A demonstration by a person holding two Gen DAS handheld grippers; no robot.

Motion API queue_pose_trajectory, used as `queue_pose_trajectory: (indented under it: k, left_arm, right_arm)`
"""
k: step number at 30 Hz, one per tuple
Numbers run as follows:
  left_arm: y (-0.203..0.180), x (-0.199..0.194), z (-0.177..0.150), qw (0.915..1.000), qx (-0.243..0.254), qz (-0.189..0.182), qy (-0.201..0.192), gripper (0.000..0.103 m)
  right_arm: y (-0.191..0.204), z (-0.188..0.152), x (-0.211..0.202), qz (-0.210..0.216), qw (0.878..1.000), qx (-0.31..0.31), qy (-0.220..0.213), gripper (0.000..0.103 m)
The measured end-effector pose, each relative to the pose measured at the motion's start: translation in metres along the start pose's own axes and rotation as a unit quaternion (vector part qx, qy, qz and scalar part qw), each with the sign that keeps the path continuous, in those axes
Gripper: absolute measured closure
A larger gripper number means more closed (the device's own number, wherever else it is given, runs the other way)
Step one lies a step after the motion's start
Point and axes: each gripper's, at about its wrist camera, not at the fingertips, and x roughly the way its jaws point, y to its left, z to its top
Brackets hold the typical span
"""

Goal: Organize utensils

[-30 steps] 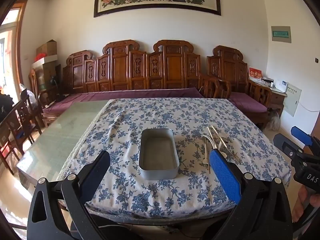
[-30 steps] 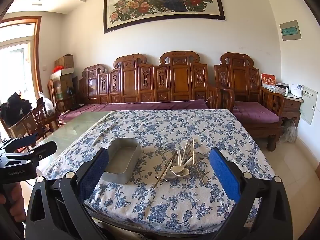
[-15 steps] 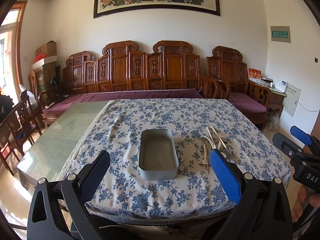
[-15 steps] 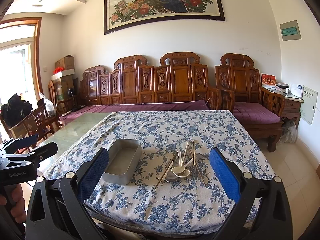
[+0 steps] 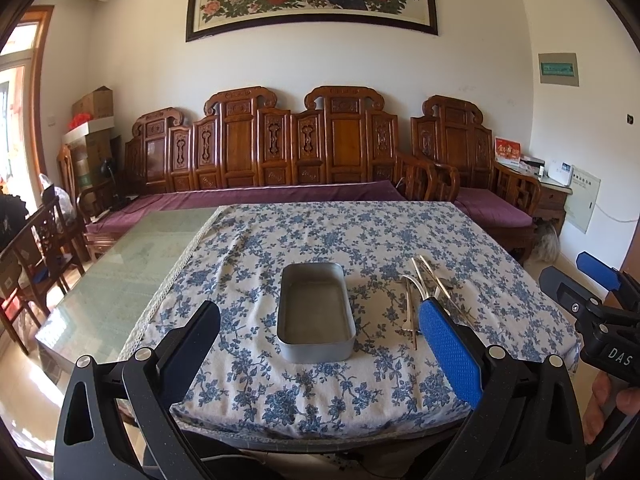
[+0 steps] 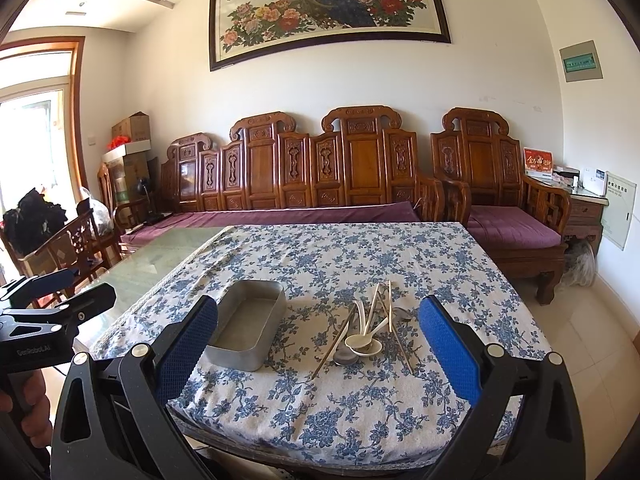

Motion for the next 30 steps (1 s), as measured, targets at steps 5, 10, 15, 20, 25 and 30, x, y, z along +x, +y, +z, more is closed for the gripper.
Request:
queue_pose_trajectory:
  k: [5, 10, 15, 20, 25, 30]
  left_arm:
    - [0.0011, -0.0004, 0.0005, 1.0, 0.001, 0.0, -0.001, 0.007]
    - [0.0007, -0.0005, -0.0001, 1.0, 0.001, 0.0, -0.001, 0.007]
    - [0.0009, -0.0015, 0.0003, 1.0, 0.001, 0.0, -0.003, 0.007]
    - [0.0005, -0.0018, 0.0011, 1.0, 0.001, -0.001, -0.003, 0.007]
    - [0.0003, -0.0026, 0.0027, 1.0, 0.001, -0.001, -0.004, 0.007]
    - [-0.0014, -0.0033, 0.0036, 1.0, 0.002, -0.002, -0.006, 0.007]
  right_arm:
    - [0.0003, 0.001, -0.0019, 0.0, 1.0, 0.0, -0.001, 0.002]
    - [0.0001, 0.0005, -0.0018, 0.0, 1.0, 0.001, -0.001, 0.002]
    - [0.0001, 0.0002, -0.002, 0.0, 1.0, 0.001, -0.001, 0.002]
    - [-0.0002, 0.0011, -0.0024, 0.0, 1.0, 0.001, -0.002, 0.002]
    - [-0.0005, 0.0006, -0.002, 0.001, 1.0, 0.001, -0.001, 0.002]
    - [-0.0006, 0.0006, -0.0022, 0.0, 1.0, 0.001, -0.002, 0.002]
